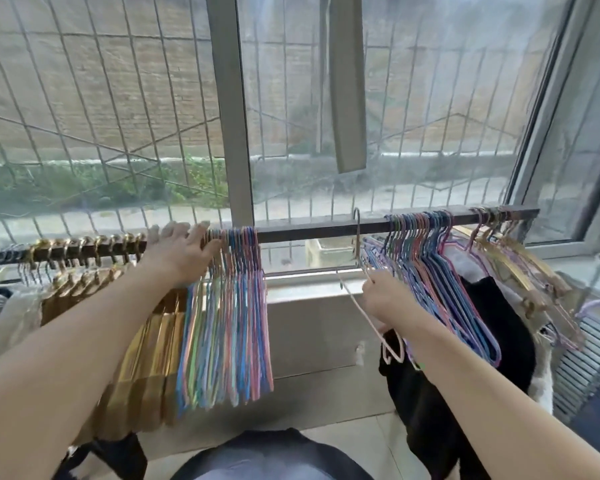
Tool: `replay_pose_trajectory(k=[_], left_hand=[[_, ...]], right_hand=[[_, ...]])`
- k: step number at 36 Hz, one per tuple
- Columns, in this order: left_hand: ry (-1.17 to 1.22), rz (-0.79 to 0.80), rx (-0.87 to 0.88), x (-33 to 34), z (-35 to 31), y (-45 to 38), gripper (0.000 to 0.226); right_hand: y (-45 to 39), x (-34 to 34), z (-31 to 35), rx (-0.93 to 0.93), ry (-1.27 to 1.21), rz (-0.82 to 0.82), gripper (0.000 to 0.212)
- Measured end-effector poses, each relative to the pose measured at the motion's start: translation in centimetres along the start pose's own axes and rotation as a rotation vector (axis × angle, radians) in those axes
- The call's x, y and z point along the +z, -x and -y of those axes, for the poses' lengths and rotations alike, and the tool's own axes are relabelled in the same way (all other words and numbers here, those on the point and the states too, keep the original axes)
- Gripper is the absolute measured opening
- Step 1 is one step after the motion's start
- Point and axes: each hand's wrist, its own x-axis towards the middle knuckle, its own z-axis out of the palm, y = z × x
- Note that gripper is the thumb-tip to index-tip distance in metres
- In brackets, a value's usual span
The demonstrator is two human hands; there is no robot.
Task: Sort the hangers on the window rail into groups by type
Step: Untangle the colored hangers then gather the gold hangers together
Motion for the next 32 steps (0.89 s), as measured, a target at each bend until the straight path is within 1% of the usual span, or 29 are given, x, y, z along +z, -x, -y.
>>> replay_pose_trajectory(k=[4,10,12,17,20,21,22,24,25,27,28,29,30,32], left_hand=[[0.022,-0.053,0.05,1.4,1.0,0.0,0.064],[0.04,-0.095,0.059,2.0,1.0,-0.1,0.06],[0.036,-0.089,0.054,2.0,1.0,-0.2,0.061],[0.041,-0.068,0.05,1.8,0.6,-0.2,0.062],[0.04,-0.055,0.054,1.4,0.2,0.1,0.063],[0.039,-0.046,0.053,1.4,0.2,0.2,0.063],[0.039,-0.039,0.053,1.4,0.2,0.3,0.063],[0.043,-0.026,0.055,1.3,0.4,0.4,0.063],[0.04,-0.024,0.059,1.3,0.4,0.4,0.063],[0.03,-0.028,0.066,1.4,0.6,0.2,0.064],[0.031,-0.028,0.066,1.4,0.6,0.1,0.064],[0.035,-0.026,0.065,1.5,0.8,0.0,0.064],[0.038,-0.027,0.064,1.5,0.7,0.0,0.065],[0.03,-0.02,0.061,1.6,0.7,-0.1,0.068]], right_hand=[[-0.2,0.4,-1.5,0.083,-0.099,-0.015,0.021],[-0.6,0.5,-2.8,0.132,-0.094,-0.064,0.024],[-0.3,0.3,-3.0,0.151,-0.101,-0.073,0.026],[-1.1,-0.8,-4.1,0.221,-0.156,-0.088,0.016],[-1.2,-1.3,-4.2,0.256,-0.191,-0.097,0.015],[-0.9,-1.2,-4.2,0.253,-0.144,-0.103,0.015],[-0.8,-1.1,-4.3,0.236,-0.043,-0.133,0.015],[-0.4,-0.6,-4.0,0.174,0.194,-0.265,0.015],[-0.1,-0.2,-3.8,0.13,0.266,-0.348,0.018],[0.6,0.9,-2.2,0.021,0.268,-0.442,0.025],[1.0,1.6,-1.1,-0.029,0.222,-0.429,0.026],[1.4,2.4,0.2,-0.067,0.148,-0.366,0.024],[1.9,3.3,1.5,-0.089,0.066,-0.266,0.022],[2.9,5.6,4.0,-0.089,-0.105,-0.009,0.024]])
